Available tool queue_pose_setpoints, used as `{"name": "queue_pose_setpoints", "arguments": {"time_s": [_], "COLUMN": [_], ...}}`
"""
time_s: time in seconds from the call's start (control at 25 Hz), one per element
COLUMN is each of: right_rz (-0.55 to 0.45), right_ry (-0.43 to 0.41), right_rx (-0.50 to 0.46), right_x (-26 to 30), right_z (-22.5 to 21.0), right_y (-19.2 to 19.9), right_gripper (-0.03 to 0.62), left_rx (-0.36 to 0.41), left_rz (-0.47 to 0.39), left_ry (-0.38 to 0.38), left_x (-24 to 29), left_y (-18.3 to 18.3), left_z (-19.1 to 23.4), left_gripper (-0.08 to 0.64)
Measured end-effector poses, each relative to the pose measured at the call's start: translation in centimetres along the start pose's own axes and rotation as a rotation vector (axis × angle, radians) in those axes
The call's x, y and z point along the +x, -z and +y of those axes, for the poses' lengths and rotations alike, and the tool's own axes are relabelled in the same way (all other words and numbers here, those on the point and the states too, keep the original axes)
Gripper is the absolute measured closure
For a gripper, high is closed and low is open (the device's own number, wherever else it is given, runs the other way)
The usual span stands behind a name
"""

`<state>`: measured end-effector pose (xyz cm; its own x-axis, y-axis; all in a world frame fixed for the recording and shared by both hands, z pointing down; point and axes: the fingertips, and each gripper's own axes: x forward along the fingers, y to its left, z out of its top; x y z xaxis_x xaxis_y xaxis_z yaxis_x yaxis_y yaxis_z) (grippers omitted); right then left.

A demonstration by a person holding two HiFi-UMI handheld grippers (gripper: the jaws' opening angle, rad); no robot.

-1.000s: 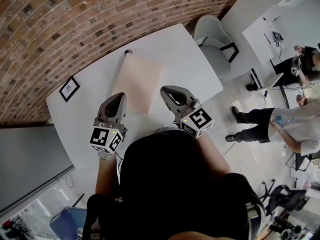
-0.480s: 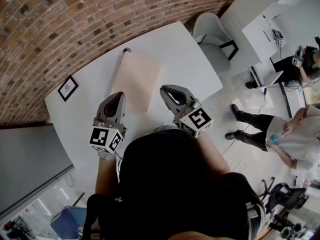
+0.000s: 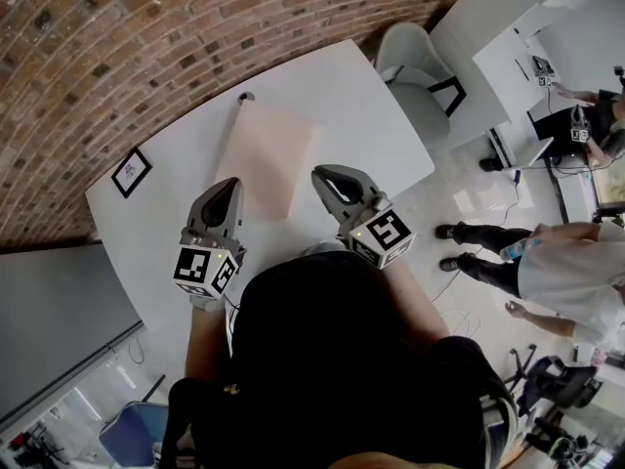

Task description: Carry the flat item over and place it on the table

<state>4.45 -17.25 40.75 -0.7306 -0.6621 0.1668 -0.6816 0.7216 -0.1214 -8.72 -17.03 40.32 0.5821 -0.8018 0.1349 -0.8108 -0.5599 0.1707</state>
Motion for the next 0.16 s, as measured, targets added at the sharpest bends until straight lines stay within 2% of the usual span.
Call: {"name": "queue_pose_setpoints", "arguments": {"time_s": [0.16], "right_rz": [0.011], "right_ry": [0.013], "right_rx": [0.001], "right_x": [-0.05], "right_z": [-0.52], "right_y": [0.12], "right_gripper": [0.575], "left_rx": [0.002], "left_rz": [-0.001], "left_ry": [0.003], "left_x": [0.31], "left_y": [-0.10], "left_z": [-0.12], "left_gripper": [0.555]}}
